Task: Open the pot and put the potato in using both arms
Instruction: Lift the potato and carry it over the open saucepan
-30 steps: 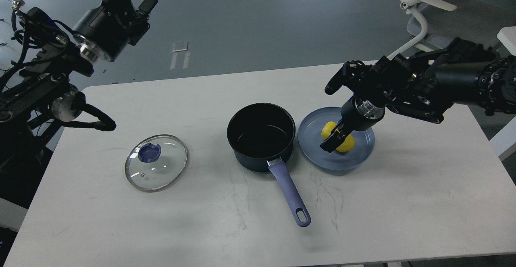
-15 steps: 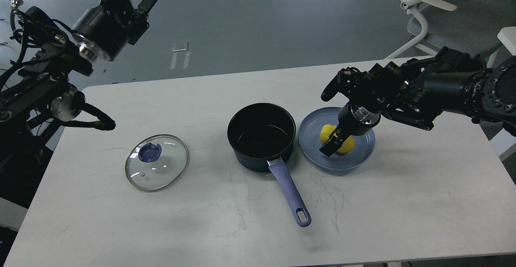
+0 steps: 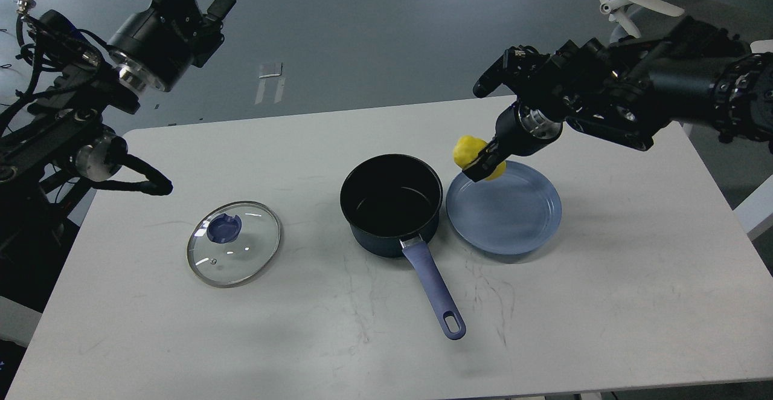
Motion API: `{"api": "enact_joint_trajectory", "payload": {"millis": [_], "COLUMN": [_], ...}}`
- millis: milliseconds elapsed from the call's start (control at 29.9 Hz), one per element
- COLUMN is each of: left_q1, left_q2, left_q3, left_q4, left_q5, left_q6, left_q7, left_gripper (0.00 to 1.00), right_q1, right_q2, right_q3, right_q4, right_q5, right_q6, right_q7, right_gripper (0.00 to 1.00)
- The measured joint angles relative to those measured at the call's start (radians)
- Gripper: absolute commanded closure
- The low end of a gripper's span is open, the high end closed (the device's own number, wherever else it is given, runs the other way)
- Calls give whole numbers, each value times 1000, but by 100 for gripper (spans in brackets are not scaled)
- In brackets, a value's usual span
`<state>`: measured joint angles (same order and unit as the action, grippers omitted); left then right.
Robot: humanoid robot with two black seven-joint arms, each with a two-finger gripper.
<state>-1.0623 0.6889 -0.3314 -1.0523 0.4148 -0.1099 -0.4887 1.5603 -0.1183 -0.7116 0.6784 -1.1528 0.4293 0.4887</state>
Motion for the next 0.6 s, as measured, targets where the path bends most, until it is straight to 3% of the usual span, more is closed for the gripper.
{"api": "enact_joint_trajectory", "payload": {"millis": [234,602], "left_q1": [-4,-5], "left_q2": [0,0], "left_q3": [0,-6], "left_q4": [-1,-7], "left_q5": [0,-2], "left_q6": [-8,-7], "left_q7": [0,0], "left_gripper": [2,2], "right_q1": [93,39], "right_q2": [52,118], "right_q3": [40,28], "right_q4": [7,-24], "right_q5": [109,139], "right_q6": [2,2], "right_q7": [0,0], "right_gripper": [91,87]}}
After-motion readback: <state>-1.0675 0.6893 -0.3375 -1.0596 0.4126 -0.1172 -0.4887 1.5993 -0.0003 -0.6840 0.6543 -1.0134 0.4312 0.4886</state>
